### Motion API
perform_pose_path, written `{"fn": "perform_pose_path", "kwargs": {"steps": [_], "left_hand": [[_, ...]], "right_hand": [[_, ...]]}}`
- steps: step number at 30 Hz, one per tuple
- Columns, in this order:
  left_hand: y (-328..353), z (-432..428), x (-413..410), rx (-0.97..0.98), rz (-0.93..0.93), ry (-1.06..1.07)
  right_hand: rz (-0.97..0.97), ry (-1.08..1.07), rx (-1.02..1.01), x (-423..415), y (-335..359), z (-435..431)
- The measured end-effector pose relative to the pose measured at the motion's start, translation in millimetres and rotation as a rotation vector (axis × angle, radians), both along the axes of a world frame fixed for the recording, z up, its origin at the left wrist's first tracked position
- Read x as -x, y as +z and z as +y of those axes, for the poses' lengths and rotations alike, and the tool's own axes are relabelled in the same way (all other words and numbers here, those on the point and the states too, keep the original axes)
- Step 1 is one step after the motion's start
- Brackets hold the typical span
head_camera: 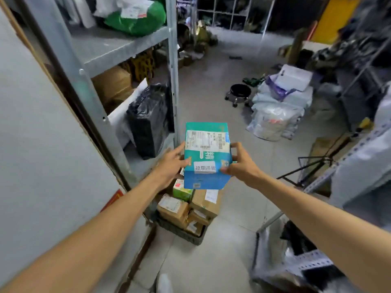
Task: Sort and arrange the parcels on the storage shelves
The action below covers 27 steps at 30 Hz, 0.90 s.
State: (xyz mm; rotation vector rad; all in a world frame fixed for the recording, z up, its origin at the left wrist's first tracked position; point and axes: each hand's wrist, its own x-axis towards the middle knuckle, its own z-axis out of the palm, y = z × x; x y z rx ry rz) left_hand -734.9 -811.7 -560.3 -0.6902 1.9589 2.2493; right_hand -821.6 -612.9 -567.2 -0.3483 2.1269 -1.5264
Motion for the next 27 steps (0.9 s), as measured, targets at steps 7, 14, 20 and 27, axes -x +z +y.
{"fn": "perform_pose_path", "kwargs": {"steps": [7,14,20,27], "left_hand": [[-6,-19,105,0.077,-0.017,-0.255],[-43,-11,212,0.062,-0.08,-0.371],[-105,-6,319,0.088,-0.163,-0.291],[-211,-4,418,0.174,-0.295,-0.209]], "right_hand": [[-0.022,-0.199,-0.01,64,-10,-3],[-0.078,-0.305,-0.035,153,-41,5],[-0.189,-0.299,-0.032,265,-102,2],[-0.325,-0.283,-0.113,368,-218,-12]]}}
